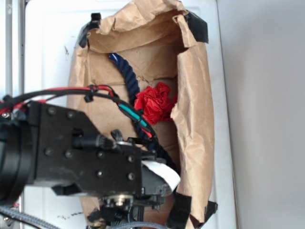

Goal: Grab the gray animal.

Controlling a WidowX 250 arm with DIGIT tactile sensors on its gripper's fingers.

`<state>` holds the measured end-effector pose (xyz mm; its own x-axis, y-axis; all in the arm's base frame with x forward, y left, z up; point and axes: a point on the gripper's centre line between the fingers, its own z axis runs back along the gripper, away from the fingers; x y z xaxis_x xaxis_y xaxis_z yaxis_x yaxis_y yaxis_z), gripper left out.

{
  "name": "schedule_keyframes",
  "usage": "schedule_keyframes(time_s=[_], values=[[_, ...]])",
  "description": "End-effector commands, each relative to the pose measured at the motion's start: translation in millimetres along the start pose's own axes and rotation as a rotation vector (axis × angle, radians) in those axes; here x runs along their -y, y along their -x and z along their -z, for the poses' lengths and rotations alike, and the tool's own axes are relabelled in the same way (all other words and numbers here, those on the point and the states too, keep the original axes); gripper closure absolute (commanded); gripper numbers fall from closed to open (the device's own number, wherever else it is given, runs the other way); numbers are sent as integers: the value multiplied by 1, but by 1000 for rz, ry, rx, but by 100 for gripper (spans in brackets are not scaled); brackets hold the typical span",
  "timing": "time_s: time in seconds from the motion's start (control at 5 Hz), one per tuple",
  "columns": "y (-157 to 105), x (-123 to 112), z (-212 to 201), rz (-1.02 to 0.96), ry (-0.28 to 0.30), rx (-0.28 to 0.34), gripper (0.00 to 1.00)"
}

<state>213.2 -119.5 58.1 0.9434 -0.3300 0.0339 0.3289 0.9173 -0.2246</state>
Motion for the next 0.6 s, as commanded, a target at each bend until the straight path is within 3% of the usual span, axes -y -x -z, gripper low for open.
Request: schedule_keyframes(time_s=[0.0,0.2,0.4], values=[[11,1,-6,19,-1,-14,0],[7,-24,-9,-77,8,-8,0],[9,-34,-20,-152,9,23,0]])
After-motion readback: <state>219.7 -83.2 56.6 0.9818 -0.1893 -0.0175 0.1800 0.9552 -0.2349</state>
